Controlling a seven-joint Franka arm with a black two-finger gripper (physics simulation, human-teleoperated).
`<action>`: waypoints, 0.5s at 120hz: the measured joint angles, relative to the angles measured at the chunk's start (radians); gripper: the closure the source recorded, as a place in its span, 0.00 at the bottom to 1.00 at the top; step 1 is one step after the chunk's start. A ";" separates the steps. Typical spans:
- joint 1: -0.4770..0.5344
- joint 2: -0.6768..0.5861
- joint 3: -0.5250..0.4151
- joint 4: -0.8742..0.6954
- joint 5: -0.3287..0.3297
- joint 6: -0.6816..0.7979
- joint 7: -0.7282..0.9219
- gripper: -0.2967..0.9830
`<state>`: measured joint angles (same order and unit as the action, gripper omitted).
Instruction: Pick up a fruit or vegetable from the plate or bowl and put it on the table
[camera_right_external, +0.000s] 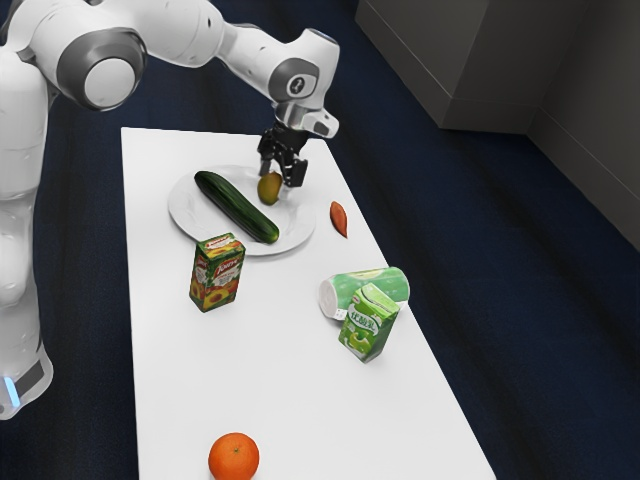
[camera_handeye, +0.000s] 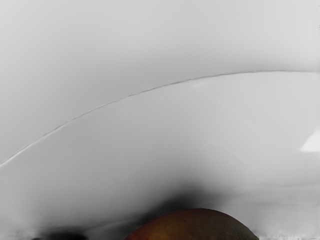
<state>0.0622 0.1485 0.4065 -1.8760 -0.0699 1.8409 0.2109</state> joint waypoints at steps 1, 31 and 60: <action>0.000 0.000 0.000 0.000 0.000 -0.002 0.000 0.25; -0.003 0.001 -0.001 0.017 -0.002 -0.032 0.000 0.27; -0.004 0.015 -0.003 0.018 -0.012 -0.036 -0.001 0.33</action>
<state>0.0577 0.1633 0.4034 -1.8580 -0.0823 1.8045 0.2099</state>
